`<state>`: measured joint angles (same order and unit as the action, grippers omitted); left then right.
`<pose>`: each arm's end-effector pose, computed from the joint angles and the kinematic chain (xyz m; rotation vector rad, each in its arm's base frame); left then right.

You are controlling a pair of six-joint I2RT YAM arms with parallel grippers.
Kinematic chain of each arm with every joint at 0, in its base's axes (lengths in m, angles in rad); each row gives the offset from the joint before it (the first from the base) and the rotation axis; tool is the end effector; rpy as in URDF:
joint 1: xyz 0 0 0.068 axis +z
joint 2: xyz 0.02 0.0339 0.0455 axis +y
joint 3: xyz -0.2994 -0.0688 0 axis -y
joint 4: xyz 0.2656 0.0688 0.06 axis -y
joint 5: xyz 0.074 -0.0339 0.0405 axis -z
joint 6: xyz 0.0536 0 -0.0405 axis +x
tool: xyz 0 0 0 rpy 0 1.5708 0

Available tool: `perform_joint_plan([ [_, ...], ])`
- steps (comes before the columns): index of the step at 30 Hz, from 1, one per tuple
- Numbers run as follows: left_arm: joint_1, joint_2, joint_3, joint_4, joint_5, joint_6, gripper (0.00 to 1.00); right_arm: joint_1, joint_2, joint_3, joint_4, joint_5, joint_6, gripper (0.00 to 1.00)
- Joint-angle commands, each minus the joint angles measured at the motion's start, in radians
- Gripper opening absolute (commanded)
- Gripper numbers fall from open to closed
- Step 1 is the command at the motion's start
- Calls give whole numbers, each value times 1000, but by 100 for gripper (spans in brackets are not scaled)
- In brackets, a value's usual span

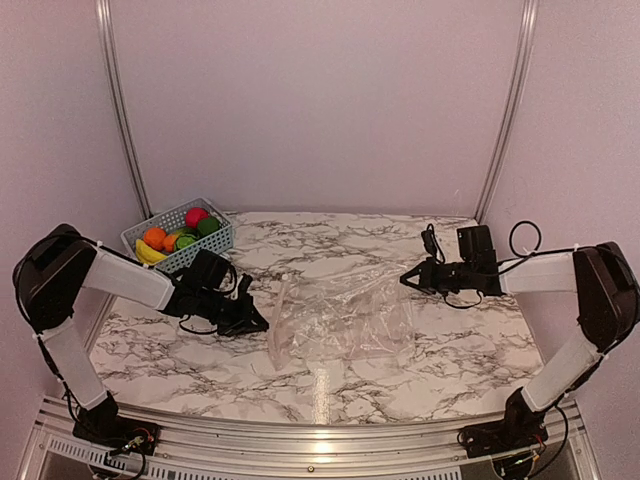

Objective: Open the zip-top bag and remove the fake food

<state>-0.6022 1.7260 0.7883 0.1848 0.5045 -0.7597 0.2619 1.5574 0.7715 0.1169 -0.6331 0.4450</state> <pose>0.2820 -0.2253 0.1480 0.0832 2.5600 -1.2042 0.3184 0.1182 0.1947 -0.1516 2.3036 1.0828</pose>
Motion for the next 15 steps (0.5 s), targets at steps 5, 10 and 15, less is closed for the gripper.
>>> perform_joint_plan([
  [5,4,130,118,-133,-123,61,11,-74,99,48,-80,43,-94,0],
  [10,9,86,171,-215,-145,112,36,-75,89,62,-137,39,-137,22],
  [15,66,2,213,-326,-162,148,73,-122,16,80,-228,56,-177,54],
])
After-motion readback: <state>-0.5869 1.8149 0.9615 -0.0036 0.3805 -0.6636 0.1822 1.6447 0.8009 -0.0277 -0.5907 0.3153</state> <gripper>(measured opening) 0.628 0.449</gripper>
